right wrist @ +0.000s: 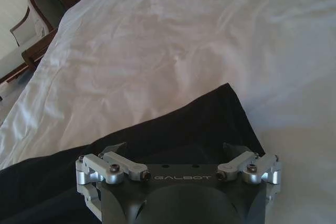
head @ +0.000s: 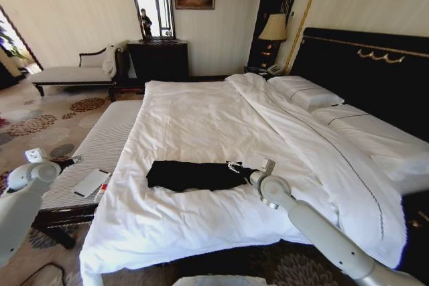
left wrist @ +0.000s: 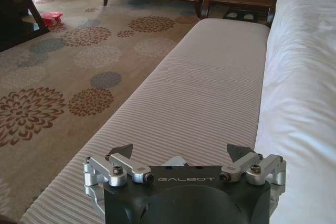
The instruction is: Fold the clothes on the bed.
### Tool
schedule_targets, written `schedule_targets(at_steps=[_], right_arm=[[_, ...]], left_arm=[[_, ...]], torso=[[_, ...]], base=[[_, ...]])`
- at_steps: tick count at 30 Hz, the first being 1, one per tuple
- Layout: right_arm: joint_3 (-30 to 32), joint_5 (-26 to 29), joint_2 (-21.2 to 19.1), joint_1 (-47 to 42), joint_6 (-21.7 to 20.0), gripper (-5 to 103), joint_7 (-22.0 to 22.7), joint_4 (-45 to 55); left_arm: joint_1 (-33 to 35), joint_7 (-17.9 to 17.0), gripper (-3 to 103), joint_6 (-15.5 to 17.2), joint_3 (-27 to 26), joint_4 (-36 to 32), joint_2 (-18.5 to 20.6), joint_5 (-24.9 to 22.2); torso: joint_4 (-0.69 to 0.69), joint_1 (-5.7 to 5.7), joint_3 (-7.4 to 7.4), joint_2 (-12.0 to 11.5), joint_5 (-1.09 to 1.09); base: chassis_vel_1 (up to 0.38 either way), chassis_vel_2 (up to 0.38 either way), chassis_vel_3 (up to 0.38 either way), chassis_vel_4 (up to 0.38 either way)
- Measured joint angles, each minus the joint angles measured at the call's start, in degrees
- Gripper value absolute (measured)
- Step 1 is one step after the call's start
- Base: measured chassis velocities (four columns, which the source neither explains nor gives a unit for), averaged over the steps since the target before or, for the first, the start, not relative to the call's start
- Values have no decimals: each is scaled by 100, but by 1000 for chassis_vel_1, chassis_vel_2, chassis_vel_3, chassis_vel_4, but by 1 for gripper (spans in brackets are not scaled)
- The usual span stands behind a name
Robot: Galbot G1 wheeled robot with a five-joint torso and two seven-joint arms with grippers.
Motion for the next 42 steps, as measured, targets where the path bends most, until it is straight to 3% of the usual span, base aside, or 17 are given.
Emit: schedule_targets(at_steps=[11,22,28,42], right_arm=[[252,-694,-394,-662,-150,100,37,140],[329,-48,-148,99,-78,100,115,-83],[99,396,40,448,-579,100,508,-454],[-91,224,208,372,-846,100,243,-854]], left_arm=[[-37,69,100,-68,81,60,-94,132],[91,98,100,-90,-32,50,-5,137],[26,98,100,-91,3,53,55,113],[14,86,100,-95,11,102,-14,176]], torso=[[0,0,-1,0,0],[2,-1,-1,0,-1],[1,0,0,0,0],[-1,0,0,0,-1]], base=[[0,0,0,0],[0,0,0,0],[0,0,0,0],[0,0,0,0]])
